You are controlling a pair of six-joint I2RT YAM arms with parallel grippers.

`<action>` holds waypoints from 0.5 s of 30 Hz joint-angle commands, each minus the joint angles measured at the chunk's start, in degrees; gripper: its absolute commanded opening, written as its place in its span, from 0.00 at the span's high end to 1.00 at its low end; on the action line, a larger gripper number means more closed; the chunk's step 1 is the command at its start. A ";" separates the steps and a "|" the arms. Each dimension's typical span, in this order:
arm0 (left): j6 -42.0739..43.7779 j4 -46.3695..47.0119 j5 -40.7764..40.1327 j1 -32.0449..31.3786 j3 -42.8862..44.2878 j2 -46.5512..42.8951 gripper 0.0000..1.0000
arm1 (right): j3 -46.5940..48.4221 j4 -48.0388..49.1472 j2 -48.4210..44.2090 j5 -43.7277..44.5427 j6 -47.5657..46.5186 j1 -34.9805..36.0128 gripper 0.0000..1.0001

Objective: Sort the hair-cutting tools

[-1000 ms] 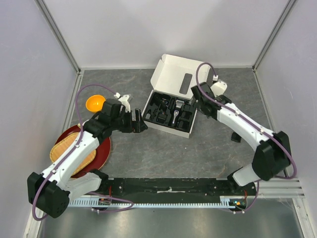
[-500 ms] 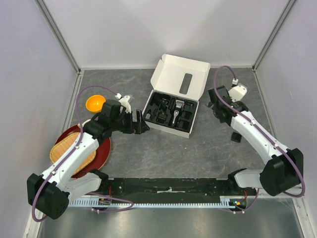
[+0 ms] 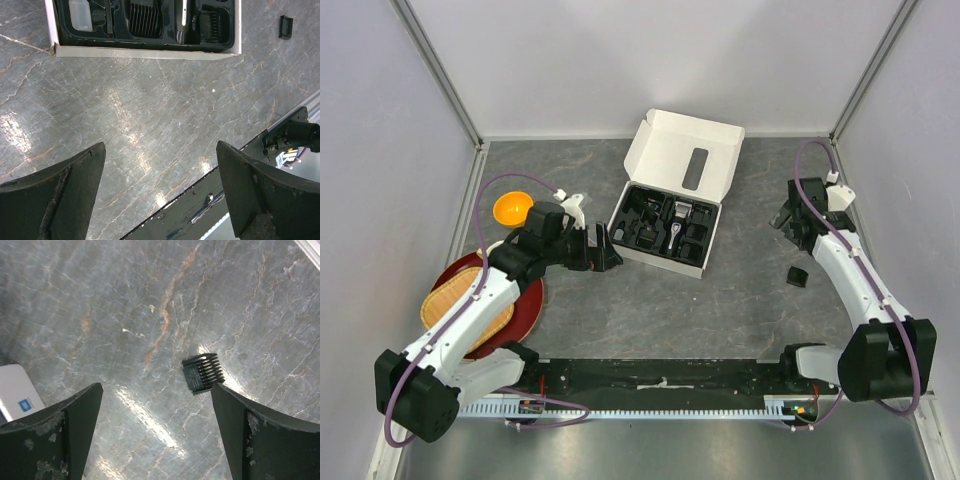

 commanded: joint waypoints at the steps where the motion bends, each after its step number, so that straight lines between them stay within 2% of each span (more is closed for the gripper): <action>1: -0.11 0.84 1.36 0.25 0.51 -0.66 0.02 | -0.19 -1.87 2.39 -6.32 -5.19 -2.82 0.02; 8: -0.02 0.05 0.66 0.25 0.68 -0.57 0.03 | -1.25 -4.51 5.37 -4.91 -4.93 -4.58 0.02; 10: 0.06 -0.12 0.39 0.25 0.86 -0.66 0.03 | -2.04 -4.42 6.51 -5.53 -5.02 -7.38 0.02; 15: 0.33 -0.56 -0.57 0.25 0.95 -0.84 0.03 | -6.06 1.54 8.10 -8.68 -7.12 -11.95 0.02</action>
